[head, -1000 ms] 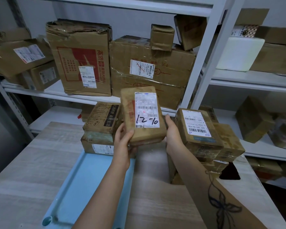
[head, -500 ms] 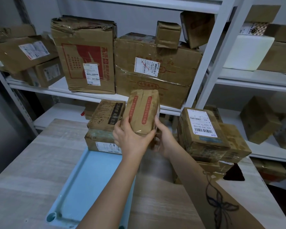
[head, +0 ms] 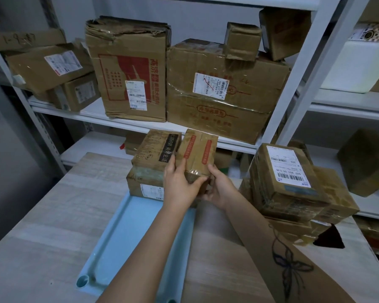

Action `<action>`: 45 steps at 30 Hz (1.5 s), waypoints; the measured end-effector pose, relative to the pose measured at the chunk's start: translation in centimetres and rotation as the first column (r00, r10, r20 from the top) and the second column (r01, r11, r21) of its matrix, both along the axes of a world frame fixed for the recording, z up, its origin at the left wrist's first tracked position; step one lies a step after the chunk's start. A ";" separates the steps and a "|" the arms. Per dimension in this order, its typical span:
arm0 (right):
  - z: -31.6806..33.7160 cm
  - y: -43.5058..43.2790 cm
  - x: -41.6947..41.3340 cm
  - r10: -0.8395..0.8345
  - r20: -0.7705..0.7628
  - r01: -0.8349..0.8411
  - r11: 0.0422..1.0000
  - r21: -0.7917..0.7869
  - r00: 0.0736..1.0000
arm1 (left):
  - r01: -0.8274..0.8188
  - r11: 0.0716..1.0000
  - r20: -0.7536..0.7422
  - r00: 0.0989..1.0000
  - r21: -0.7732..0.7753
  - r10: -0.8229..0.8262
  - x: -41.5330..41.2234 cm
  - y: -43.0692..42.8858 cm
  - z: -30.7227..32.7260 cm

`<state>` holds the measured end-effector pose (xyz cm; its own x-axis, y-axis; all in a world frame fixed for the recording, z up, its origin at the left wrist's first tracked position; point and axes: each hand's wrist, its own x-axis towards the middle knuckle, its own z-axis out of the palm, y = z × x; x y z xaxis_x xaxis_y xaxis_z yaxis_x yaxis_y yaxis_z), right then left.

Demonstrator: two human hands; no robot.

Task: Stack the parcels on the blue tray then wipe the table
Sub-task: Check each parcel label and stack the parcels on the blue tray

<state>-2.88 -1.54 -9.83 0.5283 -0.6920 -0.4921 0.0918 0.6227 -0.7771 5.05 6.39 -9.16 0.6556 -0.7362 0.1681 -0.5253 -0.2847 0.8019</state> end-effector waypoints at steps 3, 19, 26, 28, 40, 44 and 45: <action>-0.1 -0.4 0.6 -0.008 -0.036 0.007 1.000 -0.028 0.999 | 0.023 1.000 -0.024 0.999 0.013 -0.022 0.7 0.0 -0.1; 0.3 -0.6 2.7 -0.097 -0.330 -0.053 0.907 -0.417 0.939 | 0.007 1.000 -0.192 0.981 0.004 -0.006 1.4 -1.0 0.2; 0.7 0.0 2.8 -0.145 -0.452 -0.148 0.821 -0.552 0.880 | -0.057 0.997 -0.326 0.944 -0.043 0.040 2.8 -1.2 -0.3; 1.3 0.3 2.7 -0.150 -0.475 -0.172 0.804 -0.569 0.867 | -0.075 0.996 -0.352 0.935 -0.058 0.050 2.8 -1.3 -0.3; 1.1 1.3 1.5 -0.211 -0.684 -0.366 0.716 -0.594 0.698 | -0.090 0.995 -0.436 0.897 -0.030 0.068 1.3 -1.0 -1.6; 1.5 1.9 2.0 -0.214 -0.722 -0.434 0.676 -0.596 0.658 | -0.156 0.988 -0.524 0.843 -0.021 0.122 0.2 -1.0 -1.8; 1.6 2.0 2.0 -0.219 -0.731 -0.450 0.664 -0.597 0.647 | -0.175 0.984 -0.545 0.828 -0.024 0.134 0.0 -1.0 -1.9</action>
<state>-0.84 0.49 -8.19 0.3499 -0.9269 -0.1360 -0.6995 -0.1619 -0.6961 5.08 5.39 -11.08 0.7612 -0.6172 -0.1988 0.0425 -0.2584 0.9651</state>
